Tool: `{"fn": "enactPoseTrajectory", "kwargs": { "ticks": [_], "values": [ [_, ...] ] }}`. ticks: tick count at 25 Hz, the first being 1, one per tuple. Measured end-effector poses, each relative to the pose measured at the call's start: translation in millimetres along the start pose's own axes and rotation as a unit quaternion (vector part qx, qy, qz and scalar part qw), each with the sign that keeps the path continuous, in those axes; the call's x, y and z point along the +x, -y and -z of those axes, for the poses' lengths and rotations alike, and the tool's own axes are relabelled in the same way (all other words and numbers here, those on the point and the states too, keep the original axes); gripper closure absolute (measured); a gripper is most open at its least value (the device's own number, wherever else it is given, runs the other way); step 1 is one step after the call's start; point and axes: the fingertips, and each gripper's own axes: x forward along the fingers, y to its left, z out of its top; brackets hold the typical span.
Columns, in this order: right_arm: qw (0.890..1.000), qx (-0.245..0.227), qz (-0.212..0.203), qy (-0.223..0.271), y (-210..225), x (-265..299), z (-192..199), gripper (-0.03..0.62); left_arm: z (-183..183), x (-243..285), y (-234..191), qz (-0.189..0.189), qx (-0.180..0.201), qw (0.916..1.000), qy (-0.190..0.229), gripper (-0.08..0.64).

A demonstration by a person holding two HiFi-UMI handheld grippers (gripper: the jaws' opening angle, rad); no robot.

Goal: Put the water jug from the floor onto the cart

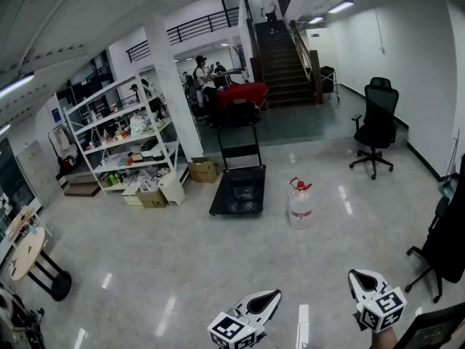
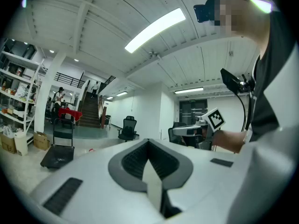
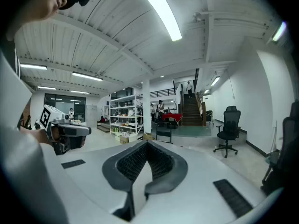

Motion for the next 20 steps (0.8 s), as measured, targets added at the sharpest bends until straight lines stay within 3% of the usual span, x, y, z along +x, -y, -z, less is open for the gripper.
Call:
{"fn": "enactPoseTrajectory", "kwargs": {
  "ticks": [20],
  "values": [
    [1.0,0.01,0.006,-0.001,-40,32,-1,0.591,5,-27,-32,0.026,-0.006,0.9996,0.003,0.558]
  ]
}}
